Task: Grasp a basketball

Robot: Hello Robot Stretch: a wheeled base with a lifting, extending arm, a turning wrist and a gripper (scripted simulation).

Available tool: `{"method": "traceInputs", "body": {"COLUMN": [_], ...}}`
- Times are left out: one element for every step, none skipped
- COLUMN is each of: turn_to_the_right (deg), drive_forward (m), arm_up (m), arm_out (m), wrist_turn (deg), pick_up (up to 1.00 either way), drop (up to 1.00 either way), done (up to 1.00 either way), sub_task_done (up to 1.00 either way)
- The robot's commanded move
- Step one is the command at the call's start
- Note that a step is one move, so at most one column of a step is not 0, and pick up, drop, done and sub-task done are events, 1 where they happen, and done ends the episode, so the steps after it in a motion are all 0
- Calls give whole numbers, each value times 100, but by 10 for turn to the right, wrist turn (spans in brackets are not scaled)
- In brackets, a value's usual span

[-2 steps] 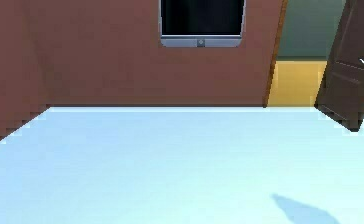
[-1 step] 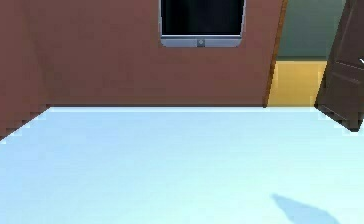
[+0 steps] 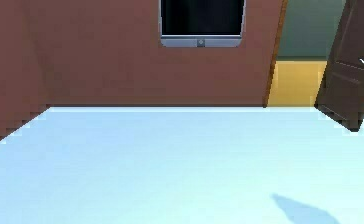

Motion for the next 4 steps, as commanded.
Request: {"method": "traceInputs", "body": {"turn_to_the_right": [0,0,0,0], "drive_forward": [0,0,0,0], "arm_up": [0,0,0,0], "arm_out": [0,0,0,0], "wrist_turn": [450,450,450,30], "pick_up": [0,0,0,0], "drop": [0,0,0,0], "done": [0,0,0,0], "sub_task_done": [0,0,0,0]}}
